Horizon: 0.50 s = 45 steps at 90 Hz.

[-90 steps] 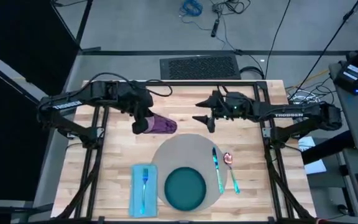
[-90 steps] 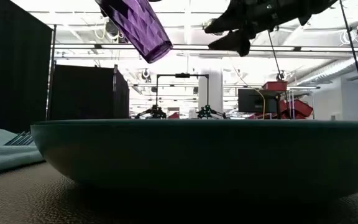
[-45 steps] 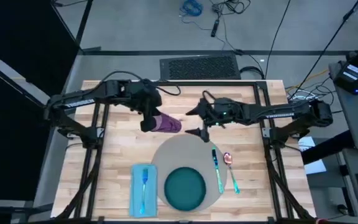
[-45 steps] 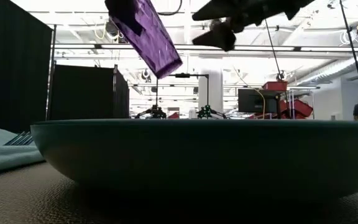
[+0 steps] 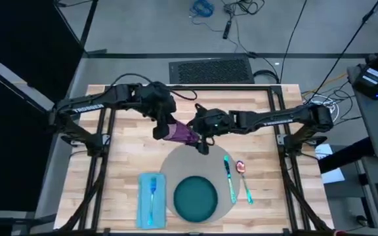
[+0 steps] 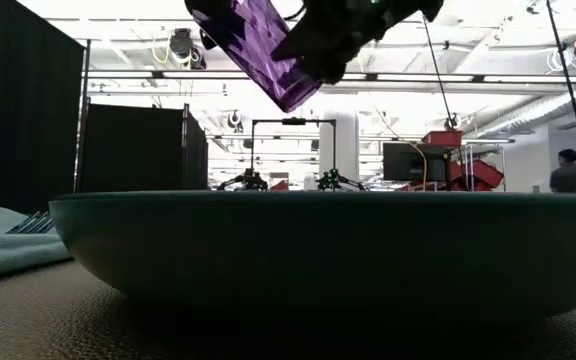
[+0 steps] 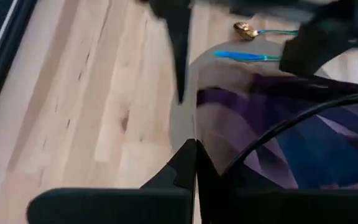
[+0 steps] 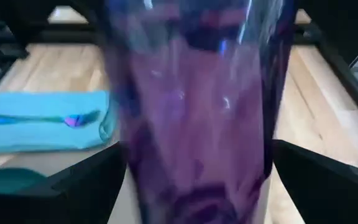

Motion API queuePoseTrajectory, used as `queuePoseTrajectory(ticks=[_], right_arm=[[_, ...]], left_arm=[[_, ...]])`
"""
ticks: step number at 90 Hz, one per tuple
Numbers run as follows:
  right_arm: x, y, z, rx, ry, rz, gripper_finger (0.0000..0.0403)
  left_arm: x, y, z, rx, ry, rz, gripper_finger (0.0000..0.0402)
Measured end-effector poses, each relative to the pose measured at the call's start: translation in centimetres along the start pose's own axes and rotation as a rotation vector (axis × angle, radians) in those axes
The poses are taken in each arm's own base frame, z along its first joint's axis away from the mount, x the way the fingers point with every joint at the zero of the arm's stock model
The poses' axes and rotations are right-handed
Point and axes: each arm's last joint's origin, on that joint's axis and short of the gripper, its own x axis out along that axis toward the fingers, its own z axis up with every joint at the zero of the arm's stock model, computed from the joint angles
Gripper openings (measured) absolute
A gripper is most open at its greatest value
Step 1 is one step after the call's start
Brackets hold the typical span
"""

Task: Set table place
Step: Move the purple cup to the top right of the table

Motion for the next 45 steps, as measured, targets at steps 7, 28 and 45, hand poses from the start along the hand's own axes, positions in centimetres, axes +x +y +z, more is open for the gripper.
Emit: queuePoseTrajectory(ticks=[7,28,45], right_arm=[[0.4,0.1,0.5,-0.004,-0.012,0.007,0.0382],[1.2,0.3,0.8,-0.013,-0.011,0.01,0.0367],[1.1,0.3,0.8,-0.022,-0.009,-0.002,0.0307]], left_arm=[[0.0,-0.2,0.1,0.006,-0.011,-0.01,0.0],[0.0,-0.3,0.3,0.012,-0.031,-0.047,0.0],[0.0,-0.3,0.3,0.01,-0.031,-0.048,0.0]])
